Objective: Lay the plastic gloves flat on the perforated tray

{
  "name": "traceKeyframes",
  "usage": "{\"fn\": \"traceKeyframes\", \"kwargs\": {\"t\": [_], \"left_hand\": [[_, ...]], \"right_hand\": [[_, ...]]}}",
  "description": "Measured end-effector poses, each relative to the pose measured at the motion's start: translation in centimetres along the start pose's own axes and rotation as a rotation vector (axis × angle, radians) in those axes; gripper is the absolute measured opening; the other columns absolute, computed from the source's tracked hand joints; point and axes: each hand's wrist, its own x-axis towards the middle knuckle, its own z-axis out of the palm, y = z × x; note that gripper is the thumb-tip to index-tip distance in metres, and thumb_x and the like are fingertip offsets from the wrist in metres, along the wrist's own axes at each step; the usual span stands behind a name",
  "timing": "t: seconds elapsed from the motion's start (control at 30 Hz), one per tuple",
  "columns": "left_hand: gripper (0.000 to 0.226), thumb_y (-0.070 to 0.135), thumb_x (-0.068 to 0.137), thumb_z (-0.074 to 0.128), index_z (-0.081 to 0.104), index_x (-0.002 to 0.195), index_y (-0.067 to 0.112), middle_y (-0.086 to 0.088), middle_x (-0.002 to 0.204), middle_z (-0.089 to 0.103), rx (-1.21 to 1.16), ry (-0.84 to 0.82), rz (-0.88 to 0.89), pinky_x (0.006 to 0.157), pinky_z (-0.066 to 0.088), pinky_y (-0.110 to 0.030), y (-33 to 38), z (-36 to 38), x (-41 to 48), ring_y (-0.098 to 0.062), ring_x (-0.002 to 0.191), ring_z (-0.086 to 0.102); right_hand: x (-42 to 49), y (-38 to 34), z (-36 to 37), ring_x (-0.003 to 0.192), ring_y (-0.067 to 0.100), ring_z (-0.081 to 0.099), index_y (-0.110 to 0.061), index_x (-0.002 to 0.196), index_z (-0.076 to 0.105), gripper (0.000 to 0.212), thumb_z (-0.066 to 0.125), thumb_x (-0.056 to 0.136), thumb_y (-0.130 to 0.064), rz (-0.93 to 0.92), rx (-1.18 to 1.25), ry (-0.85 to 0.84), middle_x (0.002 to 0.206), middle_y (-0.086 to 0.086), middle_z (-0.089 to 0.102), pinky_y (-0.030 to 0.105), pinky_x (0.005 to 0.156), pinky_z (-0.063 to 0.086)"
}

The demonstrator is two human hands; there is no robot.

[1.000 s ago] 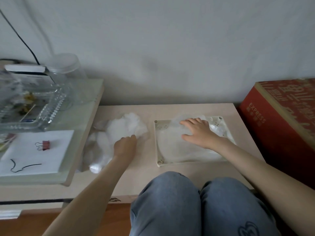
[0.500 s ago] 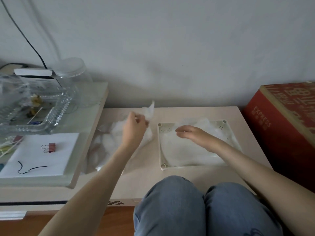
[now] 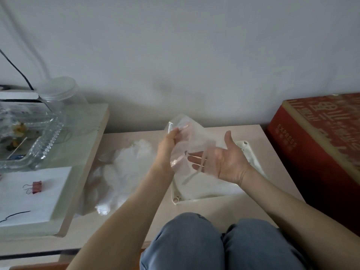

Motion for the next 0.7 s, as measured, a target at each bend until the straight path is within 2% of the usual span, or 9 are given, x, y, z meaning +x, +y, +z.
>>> {"fn": "traceKeyframes", "kwargs": {"t": [0.1,0.17,0.27,0.37,0.43,0.5,0.57,0.63,0.7], "left_hand": [[0.016,0.02,0.09,0.059,0.066,0.088,0.005,-0.001,0.068,0.066,0.007,0.021,0.012,0.064,0.052,-0.029,-1.2,-0.5,1.1,-0.013,0.059,0.062],[0.014,0.007,0.093,0.05,0.061,0.094,-0.001,-0.005,0.07,0.067,-0.097,-0.056,-0.025,0.06,0.055,-0.024,-1.7,-0.2,1.5,-0.011,0.055,0.062],[0.015,-0.001,0.088,0.051,0.057,0.102,0.0,-0.009,0.086,0.069,-0.113,-0.127,-0.05,0.067,0.058,-0.026,-1.8,-0.6,1.4,-0.016,0.065,0.067],[0.016,0.012,0.08,0.055,0.059,0.094,0.008,-0.009,0.092,0.073,-0.085,-0.186,-0.099,0.072,0.057,-0.03,-1.2,-1.9,2.0,-0.019,0.073,0.069],[0.025,0.031,0.08,0.054,0.063,0.092,0.012,-0.007,0.092,0.074,0.049,-0.189,-0.108,0.077,0.049,-0.031,-0.6,-2.6,2.4,-0.016,0.071,0.067],[0.039,0.048,0.089,0.046,0.067,0.092,0.015,-0.004,0.092,0.074,0.272,-0.167,-0.08,0.077,0.042,-0.03,0.1,-3.0,2.9,-0.013,0.072,0.063],[0.055,0.062,0.09,0.04,0.068,0.1,0.015,-0.003,0.094,0.072,0.42,-0.2,-0.103,0.082,0.042,-0.031,0.3,-2.9,3.4,-0.016,0.077,0.062],[0.068,0.071,0.082,0.046,0.065,0.111,0.014,-0.004,0.099,0.07,0.53,-0.269,-0.167,0.09,0.043,-0.032,0.1,-2.1,3.5,-0.018,0.088,0.062],[0.065,0.067,0.077,0.055,0.063,0.108,0.012,0.0,0.087,0.069,0.581,-0.326,-0.218,0.086,0.048,-0.03,-0.4,-1.1,3.1,-0.014,0.08,0.065]], "right_hand": [[-0.4,-0.4,-1.4,0.104,0.037,0.061,-0.007,0.102,0.068,0.043,0.075,0.075,-0.04,-0.079,0.01,0.005,0.114,0.023,0.059,0.047,0.089,0.053],[-0.5,-0.7,-2.6,0.097,0.033,0.067,-0.011,0.089,0.066,0.021,0.075,0.074,-0.023,-0.102,-0.039,0.07,0.109,0.021,0.066,0.039,0.079,0.057],[-1.0,-1.6,-3.1,0.074,0.02,0.071,-0.012,0.087,0.06,0.002,0.058,0.087,-0.013,-0.116,-0.309,0.182,0.085,0.011,0.074,0.03,0.066,0.056],[-1.4,-2.6,-3.4,0.06,0.019,0.066,-0.011,0.085,0.06,0.015,0.049,0.092,-0.003,-0.153,-0.437,0.194,0.068,0.009,0.068,0.029,0.062,0.055],[-1.7,-3.3,-3.6,0.061,0.021,0.066,-0.012,0.086,0.063,0.017,0.05,0.089,-0.002,-0.166,-0.443,0.158,0.061,0.008,0.063,0.034,0.073,0.051],[-2.1,-4.1,-3.9,0.069,0.026,0.068,-0.013,0.09,0.064,0.015,0.053,0.086,-0.002,-0.166,-0.448,0.098,0.065,0.014,0.062,0.032,0.076,0.049],[-2.5,-4.8,-4.3,0.087,0.033,0.068,-0.015,0.091,0.068,0.016,0.059,0.082,-0.004,-0.12,-0.459,0.047,0.075,0.019,0.064,0.033,0.08,0.052],[-2.9,-5.0,-4.6,0.105,0.037,0.065,-0.013,0.093,0.07,0.021,0.059,0.079,-0.003,-0.046,-0.412,0.022,0.079,0.016,0.057,0.047,0.088,0.053],[-2.9,-4.9,-4.6,0.109,0.039,0.062,-0.009,0.098,0.069,0.024,0.057,0.079,0.001,0.005,-0.384,0.01,0.085,0.013,0.045,0.055,0.088,0.051]]}}
